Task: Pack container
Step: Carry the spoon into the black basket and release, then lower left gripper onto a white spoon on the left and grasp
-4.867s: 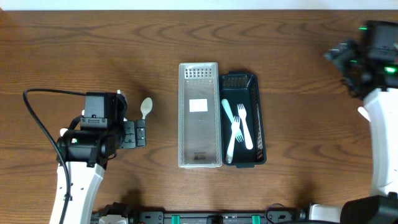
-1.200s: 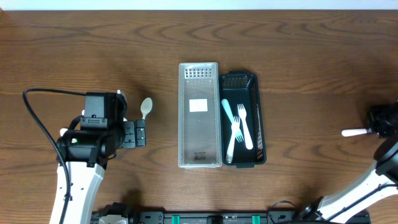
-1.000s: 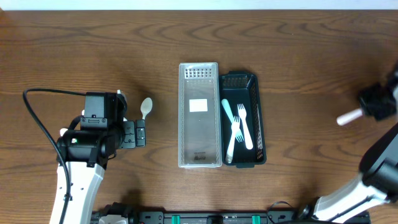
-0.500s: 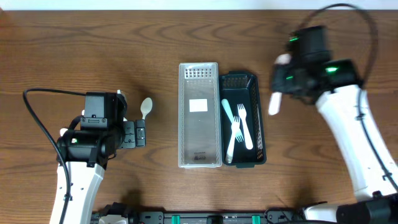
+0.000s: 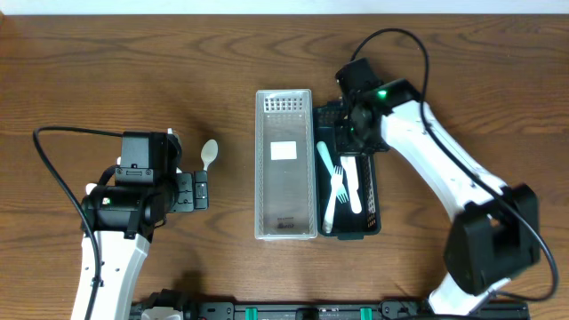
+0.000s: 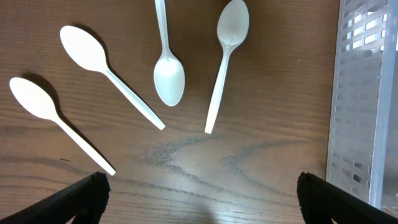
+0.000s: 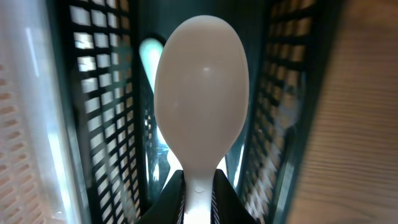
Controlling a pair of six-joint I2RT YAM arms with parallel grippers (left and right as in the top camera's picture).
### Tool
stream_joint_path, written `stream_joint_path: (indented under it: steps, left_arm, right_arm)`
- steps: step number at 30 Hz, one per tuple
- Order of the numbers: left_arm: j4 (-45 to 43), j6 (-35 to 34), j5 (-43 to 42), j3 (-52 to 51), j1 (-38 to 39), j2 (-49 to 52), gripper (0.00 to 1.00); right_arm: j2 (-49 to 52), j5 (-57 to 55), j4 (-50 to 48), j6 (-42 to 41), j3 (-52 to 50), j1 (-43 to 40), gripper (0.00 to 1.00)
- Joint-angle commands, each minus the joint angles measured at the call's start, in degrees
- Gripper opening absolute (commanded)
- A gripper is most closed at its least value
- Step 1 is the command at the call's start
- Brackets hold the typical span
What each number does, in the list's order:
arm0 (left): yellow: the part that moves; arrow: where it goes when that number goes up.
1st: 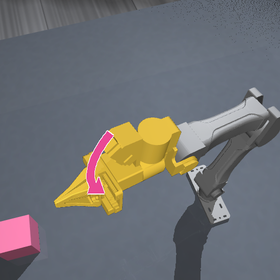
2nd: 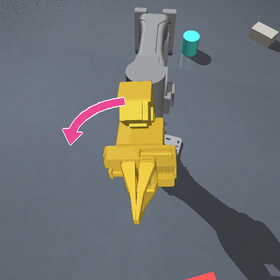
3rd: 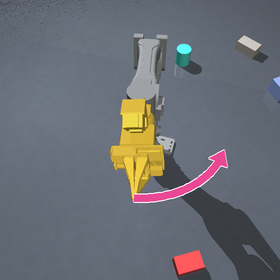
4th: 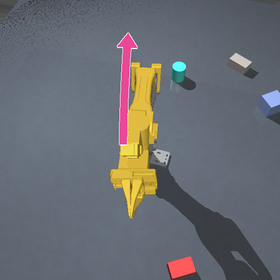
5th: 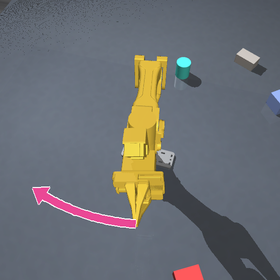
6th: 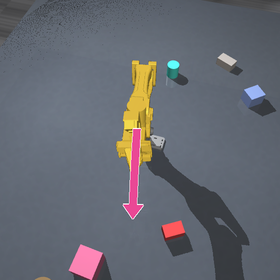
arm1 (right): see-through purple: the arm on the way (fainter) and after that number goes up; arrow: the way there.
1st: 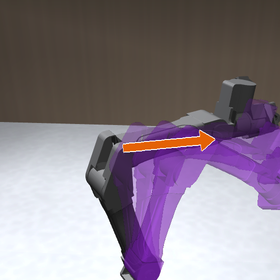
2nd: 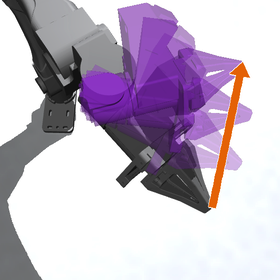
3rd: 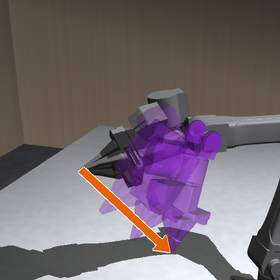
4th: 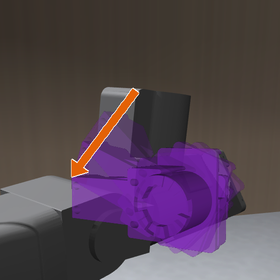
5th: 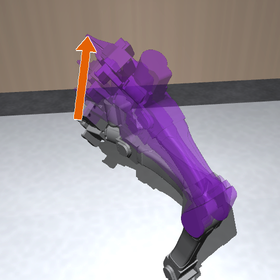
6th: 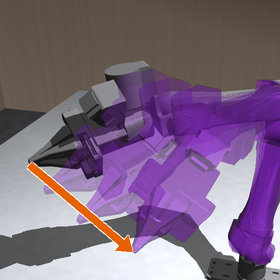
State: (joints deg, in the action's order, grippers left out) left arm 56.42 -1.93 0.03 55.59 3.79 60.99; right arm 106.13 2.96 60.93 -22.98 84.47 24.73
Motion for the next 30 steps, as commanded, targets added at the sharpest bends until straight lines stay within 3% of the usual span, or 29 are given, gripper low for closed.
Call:
stream_joint_path:
  steps: [1,3,5,15,19,22,30]
  left_arm:
    - [0.1,-0.8,0.4,0.2,-0.3,0.0,0.98]
    - [0.1,-0.8,0.4,0.2,-0.3,0.0,0.98]
    - [0.1,-0.8,0.4,0.2,-0.3,0.0,0.98]
    - [0.3,-0.8,0.4,0.3,-0.3,0.0,0.98]
    - [1.3,-2.6,0.4,2.2,-0.2,-0.2,0.98]
    - [3.1,-2.4,0.4,7.0,-0.1,0.5,0.98]
    - [4.3,2.4,0.4,18.6,-0.1,14.7,0.98]
  right_arm:
    - [1.9,1.6,0.2,-0.1,0.1,0.5,0.05]
    - [2.0,1.6,0.2,-0.1,0.1,0.5,0.18]
    - [1.8,1.6,-0.1,0.4,0.1,0.5,0.24]
    - [-5.1,-1.3,3.1,3.3,6.3,-1.6,0.26]
    - [-12.9,-5.4,5.7,3.3,11.8,-7.6,0.29]
    - [-17.6,-5.6,6.2,3.3,12.0,-13.8,0.49]
    - [-18.8,-5.6,13.0,6.4,8.8,-27.1,0.56]
